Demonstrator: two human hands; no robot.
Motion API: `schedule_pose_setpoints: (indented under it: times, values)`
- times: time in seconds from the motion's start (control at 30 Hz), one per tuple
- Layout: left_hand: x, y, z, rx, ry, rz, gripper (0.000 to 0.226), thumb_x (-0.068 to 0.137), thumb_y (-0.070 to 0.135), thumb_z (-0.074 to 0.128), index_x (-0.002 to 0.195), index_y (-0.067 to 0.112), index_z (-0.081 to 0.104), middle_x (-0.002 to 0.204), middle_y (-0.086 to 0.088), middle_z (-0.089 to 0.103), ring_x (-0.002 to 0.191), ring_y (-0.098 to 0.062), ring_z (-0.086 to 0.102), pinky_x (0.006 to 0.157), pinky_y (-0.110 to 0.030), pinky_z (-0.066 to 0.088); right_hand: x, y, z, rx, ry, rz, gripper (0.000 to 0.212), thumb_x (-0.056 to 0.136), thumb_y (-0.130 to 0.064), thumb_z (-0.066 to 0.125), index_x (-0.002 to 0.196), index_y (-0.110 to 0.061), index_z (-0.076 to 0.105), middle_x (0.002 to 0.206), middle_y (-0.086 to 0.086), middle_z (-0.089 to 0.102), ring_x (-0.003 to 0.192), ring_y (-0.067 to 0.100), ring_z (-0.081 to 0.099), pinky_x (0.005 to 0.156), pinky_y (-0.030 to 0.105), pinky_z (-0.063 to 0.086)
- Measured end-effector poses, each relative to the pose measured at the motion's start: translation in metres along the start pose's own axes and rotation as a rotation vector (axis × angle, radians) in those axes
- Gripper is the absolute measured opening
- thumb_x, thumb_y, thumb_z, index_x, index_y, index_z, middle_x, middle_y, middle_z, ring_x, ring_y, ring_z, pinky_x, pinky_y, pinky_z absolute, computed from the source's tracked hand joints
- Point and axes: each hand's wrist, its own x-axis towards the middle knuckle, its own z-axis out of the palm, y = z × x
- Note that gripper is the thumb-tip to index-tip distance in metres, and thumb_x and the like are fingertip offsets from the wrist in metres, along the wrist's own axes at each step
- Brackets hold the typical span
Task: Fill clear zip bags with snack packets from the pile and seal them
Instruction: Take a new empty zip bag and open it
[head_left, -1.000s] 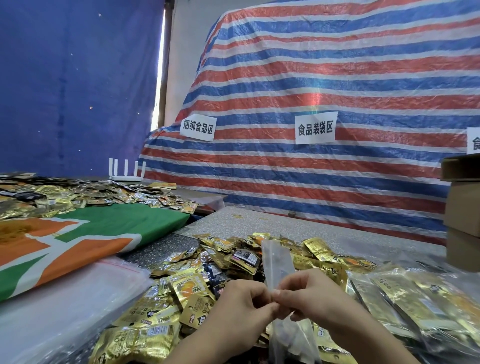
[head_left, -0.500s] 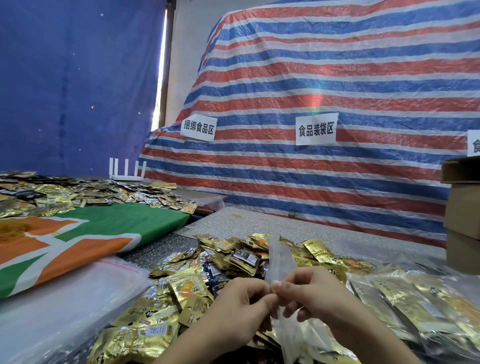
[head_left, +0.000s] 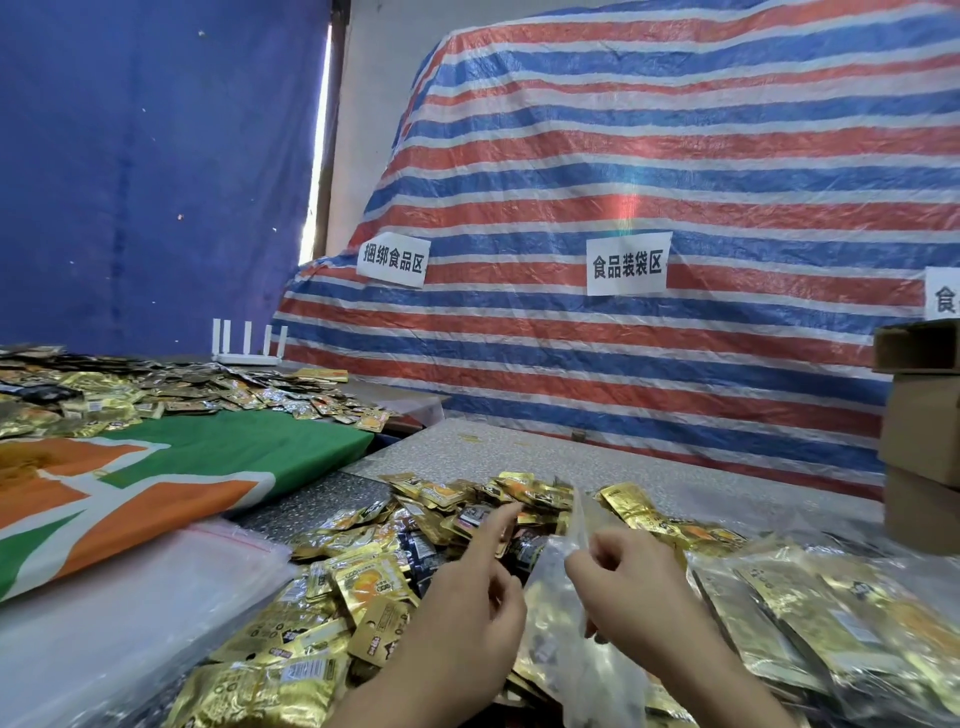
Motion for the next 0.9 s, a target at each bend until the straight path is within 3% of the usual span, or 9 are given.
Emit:
schedule_pose_setpoints:
  times: [0.03, 0.13, 0.23, 0.3, 0.43, 0.6, 0.73, 0.8, 0.9]
  values:
    - [-0.001, 0.002, 0.0, 0.037, -0.016, 0.059, 0.046, 0.097, 0.025, 0.048, 0.128, 0.057, 0.04, 0.074, 0.002, 0.064, 0.051, -0.005, 0.047, 0.052, -0.016, 0.034, 0.001, 0.001, -0.001, 0.007, 0.01, 0.004, 0.031, 0.086, -0.015, 0.054, 0.061, -0.015, 0.035, 0.059, 0.007, 0.041, 0.045, 0.016, 0.067, 0.05, 0.031, 0.039]
    - [-0.004, 0.01, 0.0, 0.131, -0.079, 0.165, 0.022, 0.093, 0.048, 0.046, 0.114, 0.045, 0.052, 0.071, 0.02, 0.06, 0.054, -0.002, 0.051, 0.053, -0.015, 0.034, 0.002, 0.001, -0.002, 0.027, 0.026, 0.024, 0.032, 0.086, -0.013, 0.055, 0.059, -0.014, 0.036, 0.055, 0.008, 0.042, 0.043, 0.018, 0.066, 0.048, 0.03, 0.043]
    - [-0.008, 0.012, 0.001, 0.209, -0.128, 0.203, 0.041, 0.085, 0.07, 0.05, 0.096, 0.032, 0.06, 0.072, 0.017, 0.062, 0.066, 0.0, 0.058, 0.061, -0.017, 0.042, 0.004, 0.002, 0.0, 0.047, 0.041, 0.036, 0.035, 0.085, -0.011, 0.055, 0.056, -0.015, 0.035, 0.05, 0.004, 0.039, 0.041, 0.017, 0.064, 0.041, 0.022, 0.039]
    - [-0.008, 0.011, 0.001, 0.293, -0.156, 0.22, 0.054, 0.078, 0.079, 0.05, 0.092, 0.028, 0.06, 0.075, 0.016, 0.063, 0.074, 0.0, 0.059, 0.066, -0.016, 0.042, 0.005, 0.004, 0.001, 0.065, 0.036, 0.042, 0.033, 0.085, -0.011, 0.055, 0.057, -0.014, 0.037, 0.05, 0.007, 0.043, 0.042, 0.019, 0.065, 0.046, 0.026, 0.043]
    - [-0.006, 0.005, 0.003, 0.336, -0.175, 0.206, 0.038, 0.085, 0.063, 0.055, 0.09, 0.026, 0.06, 0.078, 0.016, 0.058, 0.077, 0.001, 0.053, 0.069, -0.016, 0.041, 0.008, 0.009, -0.003, 0.099, 0.057, 0.073, 0.038, 0.087, -0.015, 0.055, 0.054, -0.017, 0.036, 0.05, 0.005, 0.04, 0.045, 0.023, 0.068, 0.055, 0.034, 0.045]
    - [-0.001, -0.003, 0.0, 0.339, -0.082, 0.173, 0.025, 0.096, 0.049, 0.053, 0.084, 0.027, 0.055, 0.078, 0.016, 0.05, 0.075, 0.005, 0.046, 0.065, -0.011, 0.033, 0.011, 0.017, -0.018, -0.042, 0.197, 0.101, 0.042, 0.085, -0.027, 0.058, 0.05, -0.02, 0.036, 0.045, -0.003, 0.043, 0.055, 0.029, 0.067, 0.054, 0.03, 0.037]
    - [0.001, -0.005, -0.002, 0.277, -0.021, 0.215, 0.023, 0.099, 0.045, 0.05, 0.081, 0.03, 0.049, 0.076, 0.014, 0.047, 0.073, 0.0, 0.045, 0.062, -0.014, 0.031, 0.017, 0.019, -0.028, -0.091, 0.254, 0.118, 0.012, 0.087, -0.025, 0.058, 0.082, -0.018, 0.05, 0.081, 0.0, 0.06, 0.071, 0.019, 0.058, 0.063, 0.036, 0.048]
    - [0.002, -0.006, -0.004, 0.26, 0.022, 0.246, 0.029, 0.097, 0.05, 0.046, 0.082, 0.026, 0.051, 0.075, 0.016, 0.046, 0.072, 0.0, 0.045, 0.061, -0.014, 0.032, 0.018, 0.021, -0.032, -0.07, 0.238, 0.147, 0.018, 0.088, -0.021, 0.059, 0.103, -0.021, 0.05, 0.1, -0.001, 0.058, 0.082, 0.016, 0.061, 0.071, 0.04, 0.054]
    - [0.004, -0.009, -0.005, 0.233, 0.082, 0.274, 0.041, 0.094, 0.057, 0.04, 0.081, 0.021, 0.053, 0.074, 0.014, 0.048, 0.073, -0.003, 0.047, 0.062, -0.017, 0.035, 0.019, 0.023, -0.037, -0.012, 0.212, 0.138, 0.024, 0.089, -0.012, 0.058, 0.111, -0.023, 0.061, 0.107, -0.004, 0.063, 0.073, 0.01, 0.064, 0.06, 0.03, 0.051]
